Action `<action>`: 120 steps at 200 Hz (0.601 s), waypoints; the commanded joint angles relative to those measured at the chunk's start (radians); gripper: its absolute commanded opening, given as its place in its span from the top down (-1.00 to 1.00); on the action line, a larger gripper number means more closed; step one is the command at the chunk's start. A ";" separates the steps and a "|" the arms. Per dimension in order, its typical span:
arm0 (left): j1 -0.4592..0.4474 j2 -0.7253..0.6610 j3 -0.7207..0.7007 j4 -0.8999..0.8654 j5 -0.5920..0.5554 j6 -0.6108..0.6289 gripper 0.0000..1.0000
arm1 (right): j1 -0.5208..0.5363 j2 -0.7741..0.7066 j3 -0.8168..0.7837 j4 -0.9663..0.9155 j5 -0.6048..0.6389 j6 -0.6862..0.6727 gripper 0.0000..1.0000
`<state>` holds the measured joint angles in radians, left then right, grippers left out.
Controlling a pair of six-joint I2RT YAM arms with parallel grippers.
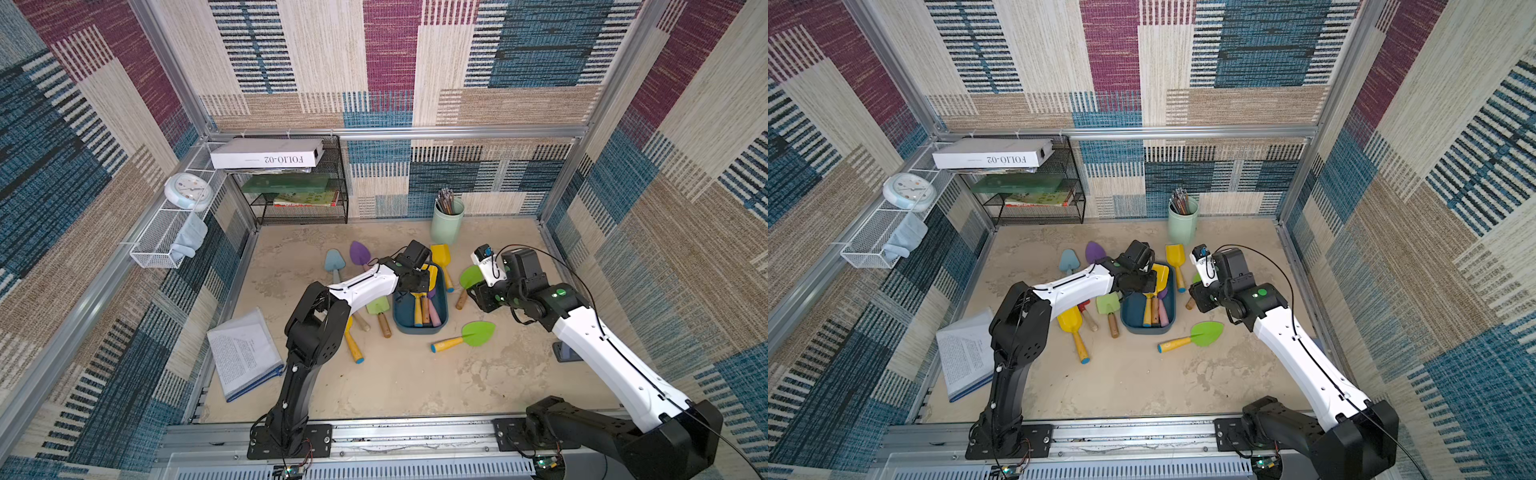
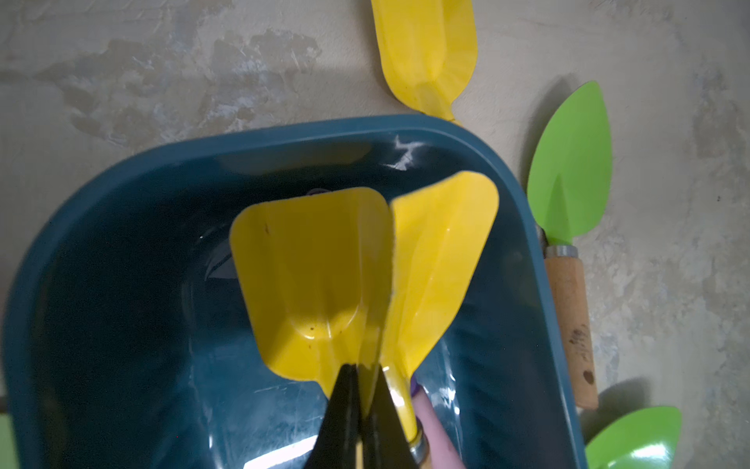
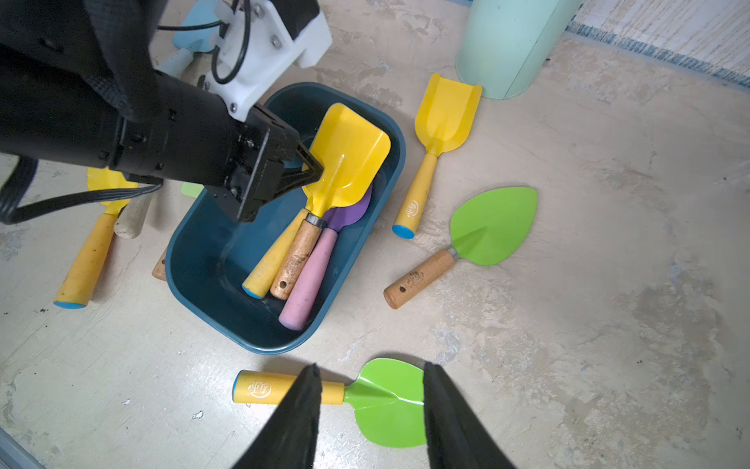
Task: Put the shovel into the storage box
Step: Place the shovel in the storage box.
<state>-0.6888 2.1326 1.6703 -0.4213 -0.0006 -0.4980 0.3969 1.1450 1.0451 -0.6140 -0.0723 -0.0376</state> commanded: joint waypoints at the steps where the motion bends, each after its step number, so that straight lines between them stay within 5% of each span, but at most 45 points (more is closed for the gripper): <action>1: 0.000 0.018 0.020 -0.026 0.006 -0.013 1.00 | 0.000 0.005 0.000 0.022 -0.015 0.006 0.10; 58: 0.000 0.048 0.043 -0.070 -0.005 -0.033 1.00 | 0.000 0.013 -0.005 0.029 -0.023 0.005 0.09; 120: 0.000 0.054 0.064 -0.116 -0.030 -0.040 0.43 | 0.000 0.017 -0.013 0.041 -0.022 0.010 0.07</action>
<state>-0.6888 2.1838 1.7168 -0.5072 -0.0067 -0.5350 0.3969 1.1618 1.0359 -0.5972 -0.0910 -0.0368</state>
